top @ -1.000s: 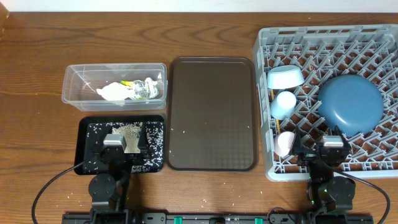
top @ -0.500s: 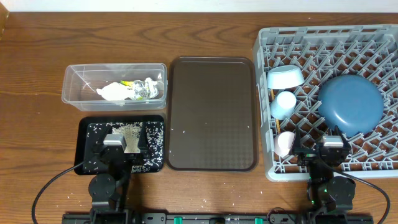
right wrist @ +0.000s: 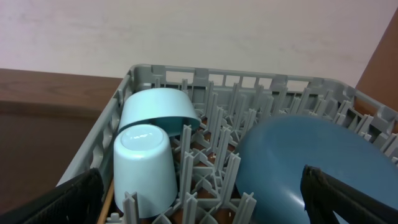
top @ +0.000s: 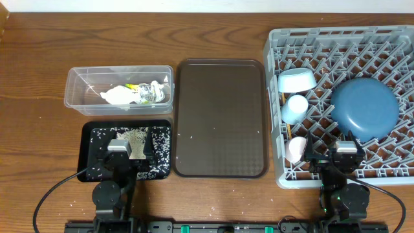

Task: Sort waste into correct bins and load items into the dishwasher rack

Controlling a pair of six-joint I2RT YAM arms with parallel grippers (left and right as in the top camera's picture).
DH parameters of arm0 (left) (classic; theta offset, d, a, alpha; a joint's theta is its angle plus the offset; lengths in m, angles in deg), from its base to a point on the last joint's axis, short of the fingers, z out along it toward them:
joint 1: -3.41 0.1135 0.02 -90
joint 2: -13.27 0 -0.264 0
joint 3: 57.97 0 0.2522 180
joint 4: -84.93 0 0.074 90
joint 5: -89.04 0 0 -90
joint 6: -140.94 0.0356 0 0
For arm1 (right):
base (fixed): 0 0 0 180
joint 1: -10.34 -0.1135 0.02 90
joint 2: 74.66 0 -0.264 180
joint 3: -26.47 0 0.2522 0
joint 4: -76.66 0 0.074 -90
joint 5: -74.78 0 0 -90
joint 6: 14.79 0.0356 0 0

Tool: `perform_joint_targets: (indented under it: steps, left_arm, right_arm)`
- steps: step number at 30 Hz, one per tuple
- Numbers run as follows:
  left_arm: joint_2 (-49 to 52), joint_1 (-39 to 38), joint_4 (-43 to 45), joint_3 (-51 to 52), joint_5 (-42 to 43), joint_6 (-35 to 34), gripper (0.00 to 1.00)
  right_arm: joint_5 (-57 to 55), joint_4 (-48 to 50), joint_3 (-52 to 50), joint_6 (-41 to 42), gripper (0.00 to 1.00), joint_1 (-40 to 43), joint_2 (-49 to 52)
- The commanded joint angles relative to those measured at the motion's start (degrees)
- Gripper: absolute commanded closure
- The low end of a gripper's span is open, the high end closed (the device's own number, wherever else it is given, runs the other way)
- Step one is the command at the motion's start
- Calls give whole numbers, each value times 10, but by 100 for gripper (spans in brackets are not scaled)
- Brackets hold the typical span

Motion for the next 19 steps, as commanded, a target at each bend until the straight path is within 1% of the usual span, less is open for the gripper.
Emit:
perform_joint_targets:
  steps: [1,19]
  left_arm:
    - [-3,3,-24,7,10,10,5]
    - [-3,3,-24,7,10,10,5]
  right_arm:
    - [0,-2,-1,-7,1,4,-4]
    - [0,-2,-1,-7,1,4,-4]
